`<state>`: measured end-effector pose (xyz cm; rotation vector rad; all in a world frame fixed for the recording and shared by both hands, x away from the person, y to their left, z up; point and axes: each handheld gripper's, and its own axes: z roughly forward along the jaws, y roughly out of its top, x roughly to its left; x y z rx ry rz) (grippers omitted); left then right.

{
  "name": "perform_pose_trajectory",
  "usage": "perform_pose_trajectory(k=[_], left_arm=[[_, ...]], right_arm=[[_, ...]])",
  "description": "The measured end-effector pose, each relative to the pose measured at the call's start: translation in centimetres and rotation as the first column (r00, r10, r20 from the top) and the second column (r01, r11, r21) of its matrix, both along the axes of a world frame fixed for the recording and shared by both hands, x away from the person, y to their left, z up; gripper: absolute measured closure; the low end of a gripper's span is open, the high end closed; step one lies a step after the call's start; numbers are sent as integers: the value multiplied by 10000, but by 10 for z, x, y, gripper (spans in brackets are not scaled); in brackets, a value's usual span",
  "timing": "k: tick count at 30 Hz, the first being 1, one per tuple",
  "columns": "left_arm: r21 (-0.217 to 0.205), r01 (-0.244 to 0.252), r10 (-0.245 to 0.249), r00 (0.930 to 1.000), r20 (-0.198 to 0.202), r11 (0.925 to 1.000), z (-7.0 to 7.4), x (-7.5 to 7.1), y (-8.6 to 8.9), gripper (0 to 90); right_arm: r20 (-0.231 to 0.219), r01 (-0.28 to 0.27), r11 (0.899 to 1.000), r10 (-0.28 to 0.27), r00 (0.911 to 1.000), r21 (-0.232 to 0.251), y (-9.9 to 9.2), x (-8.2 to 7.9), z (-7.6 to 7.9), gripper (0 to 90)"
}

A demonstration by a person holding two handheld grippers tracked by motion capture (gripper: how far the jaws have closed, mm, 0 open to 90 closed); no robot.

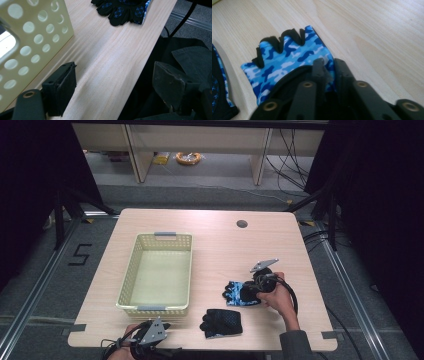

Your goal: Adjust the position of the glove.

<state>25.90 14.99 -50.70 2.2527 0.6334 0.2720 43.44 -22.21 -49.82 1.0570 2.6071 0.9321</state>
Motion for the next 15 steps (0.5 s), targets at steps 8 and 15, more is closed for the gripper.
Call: perform_pose_trajectory(k=[8,15], left_arm=[[-59,2,-2,10000,49,10000,1,0,1,190],[-101,-40,41,10000,35,9999,1,0,1,190]], right_arm=[[173,-98,9985,88,9998,542,-2,-3,13,846],[794,-616,9927,534,9954,1035,0,-13,43,847]])
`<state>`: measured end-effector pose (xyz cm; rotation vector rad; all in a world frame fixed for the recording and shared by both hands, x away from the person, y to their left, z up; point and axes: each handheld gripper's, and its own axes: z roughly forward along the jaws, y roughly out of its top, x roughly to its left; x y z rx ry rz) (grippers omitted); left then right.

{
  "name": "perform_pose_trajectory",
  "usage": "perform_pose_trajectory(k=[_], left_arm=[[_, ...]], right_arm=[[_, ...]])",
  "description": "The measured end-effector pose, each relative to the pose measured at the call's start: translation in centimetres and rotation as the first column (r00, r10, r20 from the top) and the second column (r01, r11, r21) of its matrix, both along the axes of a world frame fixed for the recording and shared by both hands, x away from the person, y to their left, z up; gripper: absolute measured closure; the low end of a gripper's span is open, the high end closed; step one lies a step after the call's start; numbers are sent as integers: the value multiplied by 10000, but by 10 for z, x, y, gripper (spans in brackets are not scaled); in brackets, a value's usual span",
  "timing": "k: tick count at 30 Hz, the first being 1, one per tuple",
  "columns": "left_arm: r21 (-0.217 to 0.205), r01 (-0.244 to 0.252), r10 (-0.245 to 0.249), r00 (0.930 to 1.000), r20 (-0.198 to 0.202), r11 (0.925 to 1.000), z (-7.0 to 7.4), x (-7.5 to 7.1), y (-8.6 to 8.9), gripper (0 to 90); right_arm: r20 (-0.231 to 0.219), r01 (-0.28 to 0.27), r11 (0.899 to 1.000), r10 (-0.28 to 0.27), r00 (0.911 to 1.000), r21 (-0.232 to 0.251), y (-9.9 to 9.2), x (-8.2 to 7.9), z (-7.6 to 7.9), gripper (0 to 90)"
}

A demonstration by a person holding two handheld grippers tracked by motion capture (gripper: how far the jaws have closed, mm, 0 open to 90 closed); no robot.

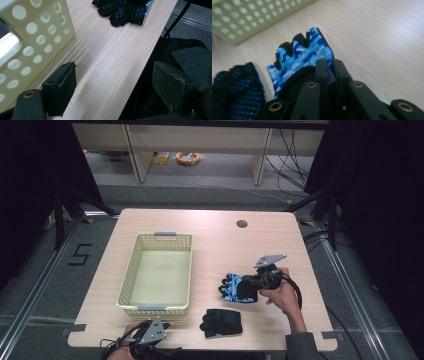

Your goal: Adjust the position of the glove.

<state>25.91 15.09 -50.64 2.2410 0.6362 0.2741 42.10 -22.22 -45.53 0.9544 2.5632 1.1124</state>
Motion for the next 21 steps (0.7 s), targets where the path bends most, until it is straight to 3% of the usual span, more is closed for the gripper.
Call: perform_pose_trajectory(k=[1,7,8,12,14,16,21], left_arm=[[-13,-43,44,10000,29,10000,0,0,0,189],[-11,-63,63,10000,29,10000,0,0,0,190],[7,-50,50,10000,44,10000,0,0,0,190],[-4,-73,73,10000,59,10000,0,0,0,189],[-4,-29,29,10000,31,10000,0,0,0,190],[-12,-81,81,10000,45,10000,0,0,0,190],[-38,-63,63,10000,27,10000,0,0,0,190]], right_arm=[[18,-249,9996,249,9997,109,0,-5,10,847],[353,-913,9923,886,9954,834,5,-21,24,847],[210,-873,9918,857,9961,929,7,-25,25,847],[144,-1500,9823,1494,9887,1124,12,-36,25,847],[-29,-1421,9803,1438,9896,1372,15,-43,25,847],[37,-1676,9768,1686,9857,1333,16,-47,23,847],[-457,-1977,9699,2060,9775,1420,25,-57,12,846]])
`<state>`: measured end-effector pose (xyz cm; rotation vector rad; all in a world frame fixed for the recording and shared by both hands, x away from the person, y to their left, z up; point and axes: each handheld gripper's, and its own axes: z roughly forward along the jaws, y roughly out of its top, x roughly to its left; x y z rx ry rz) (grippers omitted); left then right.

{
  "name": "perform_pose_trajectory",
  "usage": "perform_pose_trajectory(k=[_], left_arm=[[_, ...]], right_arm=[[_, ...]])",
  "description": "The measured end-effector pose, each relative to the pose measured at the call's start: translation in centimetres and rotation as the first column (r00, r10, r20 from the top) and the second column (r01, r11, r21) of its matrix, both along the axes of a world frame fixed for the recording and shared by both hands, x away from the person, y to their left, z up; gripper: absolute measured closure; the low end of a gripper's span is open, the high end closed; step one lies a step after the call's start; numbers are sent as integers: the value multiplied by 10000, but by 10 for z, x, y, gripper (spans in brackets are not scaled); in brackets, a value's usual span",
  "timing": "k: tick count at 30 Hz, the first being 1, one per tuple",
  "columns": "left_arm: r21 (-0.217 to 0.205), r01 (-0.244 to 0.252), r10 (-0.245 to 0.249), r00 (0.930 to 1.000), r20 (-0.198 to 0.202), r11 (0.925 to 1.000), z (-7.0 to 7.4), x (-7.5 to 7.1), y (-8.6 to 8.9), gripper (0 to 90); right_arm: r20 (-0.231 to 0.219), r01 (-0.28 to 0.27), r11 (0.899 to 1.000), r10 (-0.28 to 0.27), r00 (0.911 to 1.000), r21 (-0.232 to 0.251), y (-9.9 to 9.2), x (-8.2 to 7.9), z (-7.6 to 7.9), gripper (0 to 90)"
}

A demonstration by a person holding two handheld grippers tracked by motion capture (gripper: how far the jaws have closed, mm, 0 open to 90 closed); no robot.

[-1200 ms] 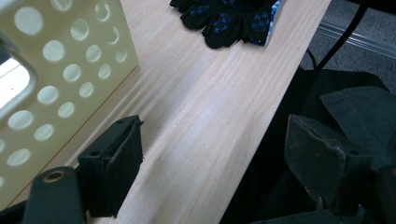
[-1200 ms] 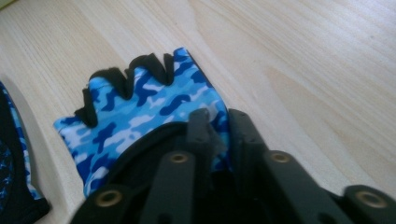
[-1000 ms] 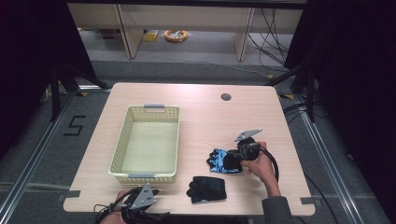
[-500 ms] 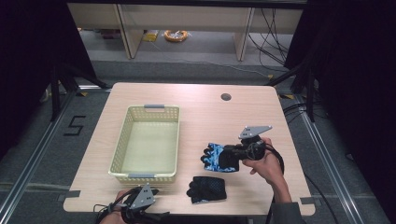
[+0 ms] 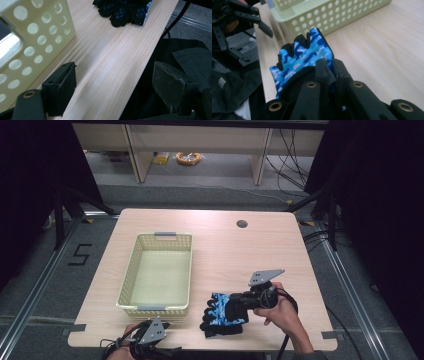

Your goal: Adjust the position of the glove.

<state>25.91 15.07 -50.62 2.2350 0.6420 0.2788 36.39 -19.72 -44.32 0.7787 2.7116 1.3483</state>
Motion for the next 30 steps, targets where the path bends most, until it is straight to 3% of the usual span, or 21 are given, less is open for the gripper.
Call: perform_pose_trajectory(k=[7,11,13,15,20,22,24,30], left_arm=[[14,34,-34,10000,46,10000,0,0,0,190],[16,80,-80,9999,-98,10000,0,0,0,189],[34,49,-49,10000,-11,10000,0,0,0,189],[19,32,-32,10000,-15,10000,0,0,0,190],[77,83,-83,10000,11,9999,0,0,0,189],[172,248,-250,9996,152,9995,0,1,0,189],[82,85,-85,10000,29,9999,0,0,0,189],[94,210,-211,9998,57,9997,0,0,0,189]], right_arm=[[-261,-448,9989,443,9987,-165,9,-5,-12,845],[-394,-351,9993,347,9986,-113,11,-7,-16,845],[-427,-563,9982,555,9975,-185,12,-5,-18,845],[-669,-413,9988,396,9970,-245,13,-6,-20,844],[-516,-566,9980,550,9972,-290,16,-3,-25,844],[-643,-645,9971,618,9960,-405,17,-2,-29,842],[-604,-732,9965,706,9957,-407,18,-1,-30,842],[-746,-642,9957,592,9955,-665,17,3,-36,836]])
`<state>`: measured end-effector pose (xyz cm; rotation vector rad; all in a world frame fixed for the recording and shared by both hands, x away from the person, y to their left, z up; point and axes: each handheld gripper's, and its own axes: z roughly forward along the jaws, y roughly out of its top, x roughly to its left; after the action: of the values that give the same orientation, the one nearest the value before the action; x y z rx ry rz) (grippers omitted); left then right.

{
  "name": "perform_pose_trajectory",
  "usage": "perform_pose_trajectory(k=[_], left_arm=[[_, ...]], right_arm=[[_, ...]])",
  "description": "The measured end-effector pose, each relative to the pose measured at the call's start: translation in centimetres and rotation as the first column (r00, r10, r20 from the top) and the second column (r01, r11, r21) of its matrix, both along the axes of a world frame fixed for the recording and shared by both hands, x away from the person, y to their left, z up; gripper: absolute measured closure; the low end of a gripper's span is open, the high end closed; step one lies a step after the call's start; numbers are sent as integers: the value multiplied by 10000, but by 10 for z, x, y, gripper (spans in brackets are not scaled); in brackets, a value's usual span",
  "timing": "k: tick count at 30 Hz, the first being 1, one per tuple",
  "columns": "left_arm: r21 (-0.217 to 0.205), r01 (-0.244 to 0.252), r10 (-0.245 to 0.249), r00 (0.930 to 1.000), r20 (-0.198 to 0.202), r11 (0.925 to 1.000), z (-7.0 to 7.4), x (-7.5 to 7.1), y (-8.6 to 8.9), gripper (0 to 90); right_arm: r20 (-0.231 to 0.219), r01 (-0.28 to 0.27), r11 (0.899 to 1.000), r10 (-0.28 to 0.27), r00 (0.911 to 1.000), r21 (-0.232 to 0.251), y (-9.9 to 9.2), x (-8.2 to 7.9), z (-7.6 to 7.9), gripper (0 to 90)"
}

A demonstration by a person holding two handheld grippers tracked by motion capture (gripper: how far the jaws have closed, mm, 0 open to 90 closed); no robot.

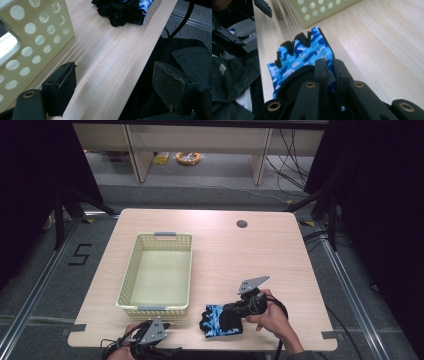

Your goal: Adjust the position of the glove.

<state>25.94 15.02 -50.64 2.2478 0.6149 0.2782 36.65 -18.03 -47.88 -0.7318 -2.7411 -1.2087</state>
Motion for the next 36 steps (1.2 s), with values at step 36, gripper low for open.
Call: perform_pose_trajectory(k=[36], left_arm=[[-181,-62,61,9999,-91,9998,-1,-2,-4,190]], right_arm=[[-788,4926,8691,-4885,8690,439,-39,-52,9,581]])
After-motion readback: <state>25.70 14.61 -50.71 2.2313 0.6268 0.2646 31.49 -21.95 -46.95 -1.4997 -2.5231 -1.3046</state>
